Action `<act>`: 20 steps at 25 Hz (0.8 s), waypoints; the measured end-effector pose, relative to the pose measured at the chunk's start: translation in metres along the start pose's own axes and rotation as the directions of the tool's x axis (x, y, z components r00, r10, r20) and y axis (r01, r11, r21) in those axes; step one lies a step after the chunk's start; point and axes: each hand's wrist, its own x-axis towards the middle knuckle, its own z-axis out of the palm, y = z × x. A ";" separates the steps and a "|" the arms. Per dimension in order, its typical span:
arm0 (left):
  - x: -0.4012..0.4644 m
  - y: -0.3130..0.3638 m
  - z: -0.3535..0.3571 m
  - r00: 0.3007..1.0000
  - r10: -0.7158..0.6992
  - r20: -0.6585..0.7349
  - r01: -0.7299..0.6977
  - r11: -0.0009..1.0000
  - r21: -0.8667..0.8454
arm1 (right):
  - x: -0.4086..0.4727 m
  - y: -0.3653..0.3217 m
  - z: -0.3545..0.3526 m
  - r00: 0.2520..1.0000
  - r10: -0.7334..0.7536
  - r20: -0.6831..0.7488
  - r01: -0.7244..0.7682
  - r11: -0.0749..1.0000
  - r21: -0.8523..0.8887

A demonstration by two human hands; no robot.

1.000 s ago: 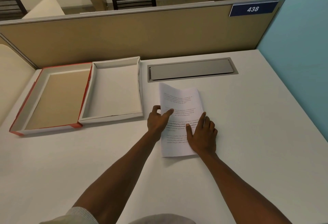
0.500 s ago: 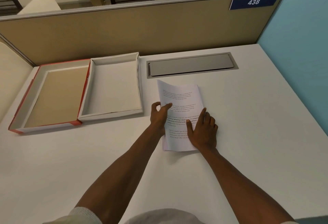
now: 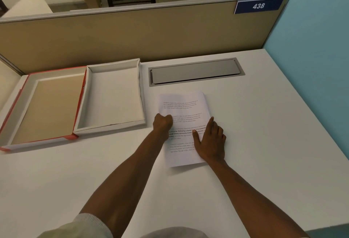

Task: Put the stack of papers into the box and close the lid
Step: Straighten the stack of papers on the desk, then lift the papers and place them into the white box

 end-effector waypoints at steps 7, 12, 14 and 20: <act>-0.046 -0.018 -0.010 0.926 0.376 0.044 -0.370 0.923 -0.105 | 0.063 0.009 -0.046 0.888 0.241 0.392 -0.448 0.643 0.621; -0.063 -0.016 -0.032 0.849 0.517 0.113 -0.496 0.852 -0.170 | 0.064 -0.007 -0.069 0.890 0.108 0.443 -0.453 0.317 0.833; -0.067 -0.014 -0.043 0.845 0.530 0.075 -0.517 0.844 -0.140 | 0.053 -0.017 -0.072 0.916 0.146 0.373 -0.401 0.346 0.848; -0.074 -0.005 -0.075 0.784 0.620 0.023 -0.612 0.778 -0.140 | 0.013 -0.053 -0.085 0.996 0.076 0.049 -0.079 0.469 0.879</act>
